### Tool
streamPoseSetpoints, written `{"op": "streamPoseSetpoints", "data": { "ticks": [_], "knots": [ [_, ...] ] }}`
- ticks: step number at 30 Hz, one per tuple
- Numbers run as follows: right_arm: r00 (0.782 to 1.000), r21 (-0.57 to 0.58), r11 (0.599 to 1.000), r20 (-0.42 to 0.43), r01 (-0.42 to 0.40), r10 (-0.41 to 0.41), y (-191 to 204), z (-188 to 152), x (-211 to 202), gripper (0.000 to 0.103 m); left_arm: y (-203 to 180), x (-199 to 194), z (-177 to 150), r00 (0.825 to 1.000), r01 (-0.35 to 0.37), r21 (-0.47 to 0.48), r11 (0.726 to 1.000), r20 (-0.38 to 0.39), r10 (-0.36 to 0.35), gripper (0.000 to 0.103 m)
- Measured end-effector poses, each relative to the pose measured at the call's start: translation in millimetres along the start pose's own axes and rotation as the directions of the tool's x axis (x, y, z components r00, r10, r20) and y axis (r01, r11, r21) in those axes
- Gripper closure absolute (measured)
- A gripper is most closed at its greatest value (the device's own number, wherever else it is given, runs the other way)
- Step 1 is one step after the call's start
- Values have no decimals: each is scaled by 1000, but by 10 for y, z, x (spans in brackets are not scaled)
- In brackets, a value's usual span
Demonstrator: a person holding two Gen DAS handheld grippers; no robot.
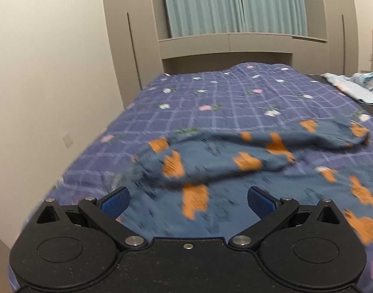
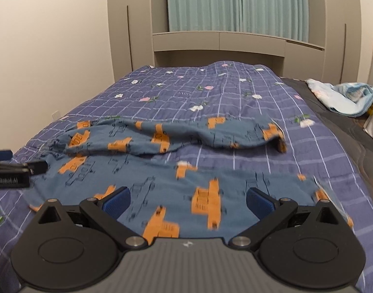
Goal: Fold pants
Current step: 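Reach both grippers to the pants waistband and close on it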
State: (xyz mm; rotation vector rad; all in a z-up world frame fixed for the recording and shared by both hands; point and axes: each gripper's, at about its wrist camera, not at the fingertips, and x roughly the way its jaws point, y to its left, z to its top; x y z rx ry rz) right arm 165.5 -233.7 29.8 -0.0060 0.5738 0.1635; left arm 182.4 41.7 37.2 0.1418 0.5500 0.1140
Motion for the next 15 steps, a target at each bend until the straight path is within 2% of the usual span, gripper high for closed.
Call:
{"op": "streamPoseSetpoints", "data": {
  "ticks": [4, 11, 15],
  "knots": [
    [999, -32, 999, 34, -31, 32, -50, 261, 288, 0, 132, 330, 238, 999, -40, 20, 999, 3, 40, 0],
    [987, -88, 990, 112, -107, 116, -218, 764, 893, 0, 302, 917, 562, 998, -64, 74, 995, 1, 64, 0],
    [983, -154, 978, 100, -139, 155, -256, 996, 1276, 0, 376, 1241, 677, 998, -65, 98, 993, -15, 66, 0]
  ]
}}
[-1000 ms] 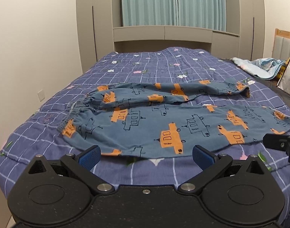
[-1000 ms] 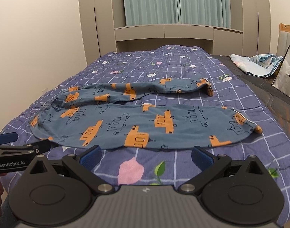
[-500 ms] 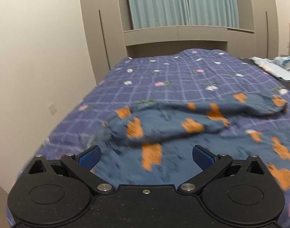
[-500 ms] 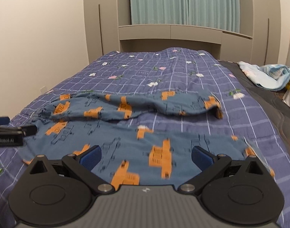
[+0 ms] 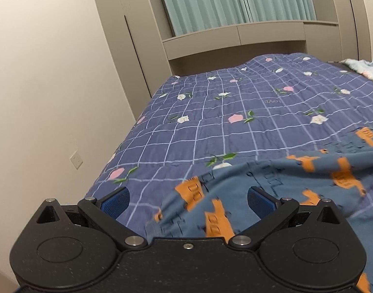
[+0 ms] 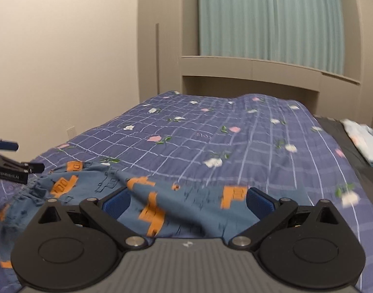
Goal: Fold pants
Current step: 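Reach both grippers to the pants waistband and close on it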
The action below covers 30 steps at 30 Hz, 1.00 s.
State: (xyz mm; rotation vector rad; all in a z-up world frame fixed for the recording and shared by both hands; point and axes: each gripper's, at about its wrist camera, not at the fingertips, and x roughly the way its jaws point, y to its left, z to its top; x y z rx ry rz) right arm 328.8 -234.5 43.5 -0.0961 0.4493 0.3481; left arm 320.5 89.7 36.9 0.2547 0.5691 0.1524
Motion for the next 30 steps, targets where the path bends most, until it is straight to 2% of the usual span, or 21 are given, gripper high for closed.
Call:
{"op": "streamPoseSetpoints", "data": {
  "ticks": [3, 8, 12, 15, 19, 21, 22, 24, 27, 30],
  "knots": [
    [996, -52, 996, -46, -75, 72, -68, 108, 339, 0, 53, 246, 77, 1000, 17, -3, 1000, -20, -17, 0],
    [984, -178, 972, -116, -154, 135, -45, 247, 896, 0, 202, 711, 183, 991, 125, -46, 991, -35, -127, 0],
    [971, -250, 947, -177, -203, 161, -42, 309, 1350, 0, 369, 1105, 288, 984, 169, -61, 984, -46, -172, 0],
    [946, -208, 943, -252, -261, 206, -135, 337, 1669, 0, 470, 1348, 318, 969, 237, -41, 971, -69, -239, 0],
    [899, -132, 932, -341, -337, 276, -268, 313, 2039, 3, 543, 1586, 284, 933, 330, 2, 944, -152, -326, 1],
    [883, -120, 932, -380, -343, 276, -297, 292, 2171, 14, 583, 1674, 257, 923, 344, 18, 939, -190, -334, 1],
    [874, -111, 930, -396, -349, 281, -334, 277, 2227, 15, 607, 1706, 239, 920, 346, 23, 938, -204, -335, 1],
    [867, -105, 930, -413, -351, 280, -379, 245, 2271, 20, 653, 1758, 207, 915, 345, 31, 938, -231, -330, 1],
    [864, -123, 928, -426, -351, 270, -409, 207, 2270, 22, 717, 1794, 162, 904, 356, 26, 934, -263, -337, 2],
    [850, -129, 923, -452, -363, 271, -421, 162, 2276, 31, 730, 1795, 147, 877, 407, 10, 913, -284, -388, 9]
  ]
}}
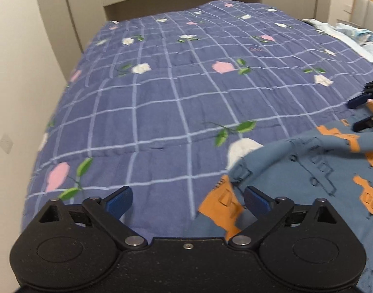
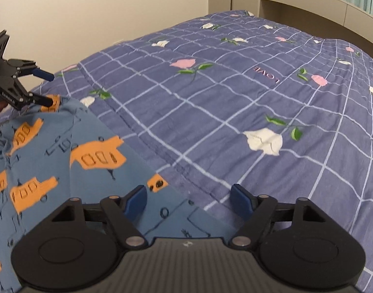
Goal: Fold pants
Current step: 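Reach both grippers to the pants waistband and close on it, then lift the waistband with both grippers and fold it over toward the hems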
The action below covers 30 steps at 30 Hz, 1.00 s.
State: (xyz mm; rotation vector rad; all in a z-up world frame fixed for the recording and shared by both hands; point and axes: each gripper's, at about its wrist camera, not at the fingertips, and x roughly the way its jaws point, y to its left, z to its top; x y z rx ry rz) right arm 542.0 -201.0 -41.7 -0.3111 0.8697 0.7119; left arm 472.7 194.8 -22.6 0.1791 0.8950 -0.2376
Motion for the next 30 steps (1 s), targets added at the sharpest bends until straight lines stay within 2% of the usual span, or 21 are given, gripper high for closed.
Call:
{"op": "streamPoseSetpoints", "data": {
  "ticks": [1, 2, 3, 4, 5, 6, 7, 8, 10, 13, 17, 21, 23, 25, 30],
  "knots": [
    [1000, 4, 1000, -6, -5, 5, 7, -4, 0, 34, -8, 6, 1, 1000, 12, -1, 1000, -10, -12, 14],
    [1000, 9, 1000, -6, -9, 9, 10, -9, -6, 41, -27, 18, 5, 1000, 17, 1, 1000, -23, -17, 24],
    [1000, 6, 1000, -8, -10, 10, 26, -9, -11, 54, -53, 37, 9, 999, 25, 7, 1000, -43, -25, 32],
    [1000, -4, 1000, -12, 0, 0, 45, -7, -15, 62, -78, 59, 9, 997, 31, 13, 999, -65, -30, 51],
    [1000, -12, 1000, -17, 7, -7, 64, -3, -21, 78, -105, 75, 6, 996, 38, 16, 999, -82, -36, 66],
    [1000, -13, 1000, -22, 5, -5, 76, 4, -29, 89, -128, 79, -1, 995, 45, 15, 999, -90, -44, 68],
    [1000, -16, 1000, -25, 0, 0, 89, 9, -40, 94, -147, 75, 1, 995, 43, 12, 999, -92, -41, 74],
    [1000, -25, 1000, -25, 6, -7, 112, 12, -49, 98, -163, 63, 5, 995, 45, 6, 999, -93, -44, 88],
    [999, -47, 999, -27, 26, -28, 168, 22, -62, 101, -184, 20, 22, 994, 64, -7, 998, -84, -64, 99],
    [998, -58, 997, -13, 58, -59, 224, 57, -113, 101, -220, -90, 49, 998, 21, -15, 1000, -56, -22, 101],
    [991, -73, 989, 45, 126, -123, 262, 151, -239, 102, -189, -337, 123, 998, 17, -35, 999, 55, -15, 101],
    [968, -67, 972, 130, 226, -216, 245, 348, -328, 102, -153, -425, 203, 992, -12, -63, 998, 127, 20, 101],
    [961, -44, 969, 152, 242, -233, 206, 465, -294, 102, -148, -340, 240, 993, -34, -71, 997, 114, 42, 101],
    [964, -42, 970, 135, 239, -231, 161, 559, -174, 102, -137, -190, 232, 996, -43, -88, 995, 74, 49, 101],
    [976, -29, 977, 70, 209, -207, 100, 575, 150, 101, -1, 63, 108, 1000, -9, -131, 991, 26, 13, 98]
  ]
}}
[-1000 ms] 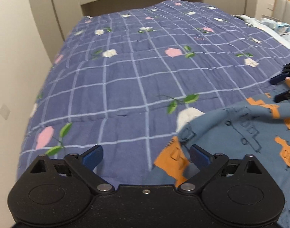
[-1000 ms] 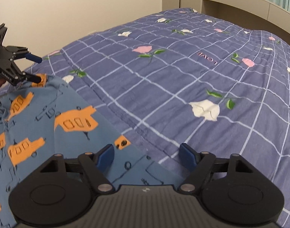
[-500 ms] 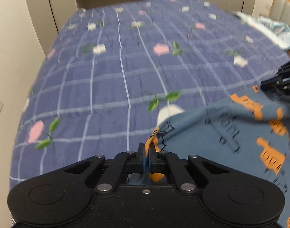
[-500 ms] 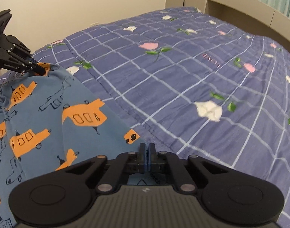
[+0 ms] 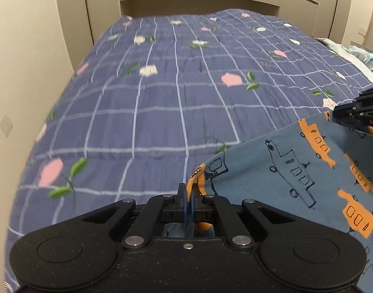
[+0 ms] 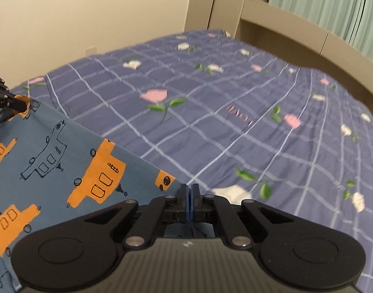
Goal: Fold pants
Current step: 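Lift the waistband with both grippers and fold it over toward the hems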
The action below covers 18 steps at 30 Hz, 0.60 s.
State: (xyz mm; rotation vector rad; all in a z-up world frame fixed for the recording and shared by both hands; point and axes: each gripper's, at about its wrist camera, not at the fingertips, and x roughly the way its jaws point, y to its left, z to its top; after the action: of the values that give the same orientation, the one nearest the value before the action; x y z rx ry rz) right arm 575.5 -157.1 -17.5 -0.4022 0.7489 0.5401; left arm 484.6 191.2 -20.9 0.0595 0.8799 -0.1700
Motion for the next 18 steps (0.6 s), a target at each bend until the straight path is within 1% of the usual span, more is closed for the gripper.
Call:
{"op": "streamPoseSetpoints", "data": {
  "ticks": [2, 3, 4, 5, 6, 7, 8, 9, 10, 11, 13, 14, 15, 16, 18],
  "knots": [
    [1000, 13, 1000, -4, -19, 19, -18, -46, 37, 101, 73, 32, -14, 1000, 20, -21, 1000, -11, -20, 82],
    [999, 24, 999, -2, -35, 35, -30, -67, 40, 100, 107, 28, -15, 1000, 19, -33, 999, -8, -20, 79],
    [999, 38, 998, 3, -54, 54, -59, -80, 31, 98, 142, 29, -21, 1000, 24, -41, 999, -3, -24, 73],
    [997, 52, 996, 12, -72, 71, -89, -91, 19, 90, 167, 14, -19, 999, 34, -46, 998, 3, -34, 68],
    [996, 69, 994, 19, -84, 83, -126, -99, 10, 75, 189, 4, -25, 999, 43, -49, 998, 9, -42, 66],
    [995, 85, 992, 24, -95, 93, -160, -107, 4, 69, 207, 1, -23, 999, 48, -51, 998, 10, -48, 61],
    [994, 99, 990, 28, -105, 102, -192, -110, 14, 62, 218, 7, -21, 999, 45, -53, 998, 7, -45, 60],
    [993, 114, 987, 25, -115, 113, -218, -113, 37, 61, 224, 23, -19, 999, 37, -57, 998, 2, -37, 60],
    [993, 133, 984, 13, -118, 118, -241, -114, 75, 61, 225, 47, -15, 999, 34, -66, 997, -8, -34, 63],
    [992, 158, 979, -2, -126, 127, -263, -117, 121, 60, 230, 73, -16, 999, 36, -74, 997, -21, -38, 78],
    [990, 202, 970, -22, -135, 142, -301, -145, 212, 61, 223, 95, -20, 997, 66, -89, 994, -31, -69, 99],
    [989, 214, 967, -21, -138, 145, -298, -163, 222, 71, 202, 75, -28, 997, 71, -89, 993, -28, -74, 100],
    [987, 221, 963, -14, -152, 158, -297, -172, 215, 92, 158, 59, -25, 998, 58, -77, 995, -23, -60, 101],
    [985, 225, 960, -9, -165, 172, -282, -171, 194, 99, 117, 30, -23, 999, 44, -62, 997, -20, -45, 101],
    [990, 193, 972, 12, -137, 138, -203, -158, 70, 100, 62, -66, -25, 1000, 31, -54, 998, -1, -31, 102]
  ]
}}
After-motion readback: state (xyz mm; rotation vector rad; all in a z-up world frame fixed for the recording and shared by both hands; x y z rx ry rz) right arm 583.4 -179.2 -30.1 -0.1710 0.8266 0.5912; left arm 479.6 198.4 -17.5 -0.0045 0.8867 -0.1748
